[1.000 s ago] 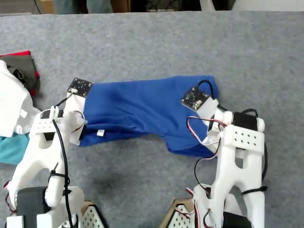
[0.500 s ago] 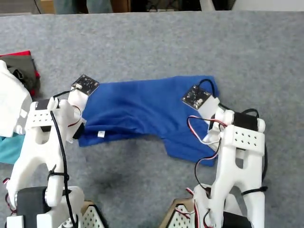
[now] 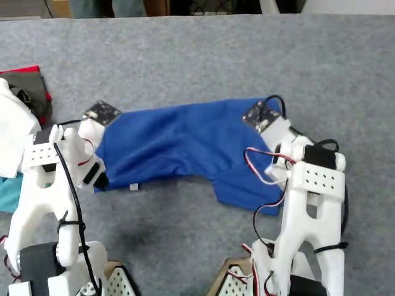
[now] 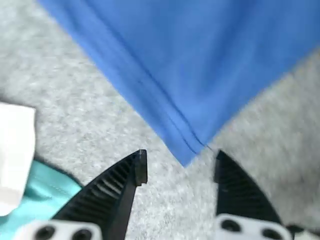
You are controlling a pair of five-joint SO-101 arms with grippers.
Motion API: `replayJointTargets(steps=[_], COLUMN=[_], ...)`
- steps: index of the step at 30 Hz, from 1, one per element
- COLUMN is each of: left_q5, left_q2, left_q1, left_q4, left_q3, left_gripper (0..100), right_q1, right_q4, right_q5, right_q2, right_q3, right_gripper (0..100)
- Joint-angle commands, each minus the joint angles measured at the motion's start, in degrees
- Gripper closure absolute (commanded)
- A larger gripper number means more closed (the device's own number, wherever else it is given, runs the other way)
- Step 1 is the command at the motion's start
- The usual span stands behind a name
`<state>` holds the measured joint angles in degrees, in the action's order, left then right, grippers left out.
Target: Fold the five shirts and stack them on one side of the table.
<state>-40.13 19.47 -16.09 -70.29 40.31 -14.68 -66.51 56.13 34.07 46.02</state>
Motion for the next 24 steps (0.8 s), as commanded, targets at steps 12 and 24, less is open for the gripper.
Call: replayJointTargets(steps=[12, 24], left_q5=[24.3, 42.1], left_q2=[-2.7, -36.7], left_q1=[4.8, 0.0], left_q4=[15.6, 41.9], left_q3=[-14.9, -25.0], left_gripper=[95, 97], right_q1=[7.6, 11.2], right_q4=[-3.6, 2.7], right_q5=[-21.0, -31.9], right_q2=[-14.1, -51.4], right_q3=[-27.0, -52.8], right_gripper=[98.2, 98.5])
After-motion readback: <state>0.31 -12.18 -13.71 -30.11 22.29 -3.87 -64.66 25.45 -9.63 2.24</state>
